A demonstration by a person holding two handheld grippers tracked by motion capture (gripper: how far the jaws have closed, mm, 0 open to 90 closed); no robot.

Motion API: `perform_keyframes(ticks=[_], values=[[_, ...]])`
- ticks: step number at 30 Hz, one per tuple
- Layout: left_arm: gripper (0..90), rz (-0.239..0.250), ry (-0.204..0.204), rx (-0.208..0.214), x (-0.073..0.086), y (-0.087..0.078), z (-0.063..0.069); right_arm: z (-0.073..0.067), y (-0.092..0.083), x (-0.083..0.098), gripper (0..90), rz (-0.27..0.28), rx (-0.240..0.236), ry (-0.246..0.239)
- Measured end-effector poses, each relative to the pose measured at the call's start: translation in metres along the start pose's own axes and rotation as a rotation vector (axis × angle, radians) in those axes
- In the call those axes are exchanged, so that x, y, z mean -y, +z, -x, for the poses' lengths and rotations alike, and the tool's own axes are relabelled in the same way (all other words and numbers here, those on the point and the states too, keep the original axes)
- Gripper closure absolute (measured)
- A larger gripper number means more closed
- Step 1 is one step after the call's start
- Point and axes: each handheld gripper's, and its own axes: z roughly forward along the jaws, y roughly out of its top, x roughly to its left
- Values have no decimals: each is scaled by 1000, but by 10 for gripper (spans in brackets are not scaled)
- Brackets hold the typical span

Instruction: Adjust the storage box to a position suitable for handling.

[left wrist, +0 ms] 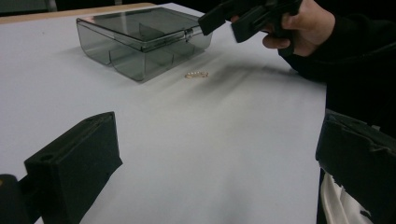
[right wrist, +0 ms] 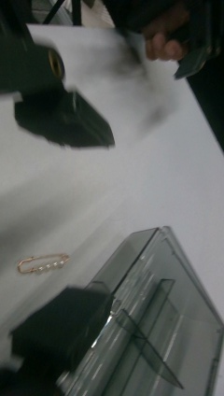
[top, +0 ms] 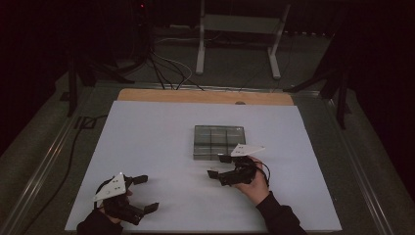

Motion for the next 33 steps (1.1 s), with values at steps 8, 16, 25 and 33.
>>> perform_keyframes(ticks=[8,16,25,33], values=[[7,5,-1,0,0,0,0,6,10,3,531,-98,50,-14],[7,2,-2,-1,0,-1,0,11,20,4,613,-170,105,-16],[7,5,-1,0,0,-1,0,14,31,7,671,-230,147,-16],[7,0,0,0,0,-1,0,12,36,7,760,-265,196,-37]])
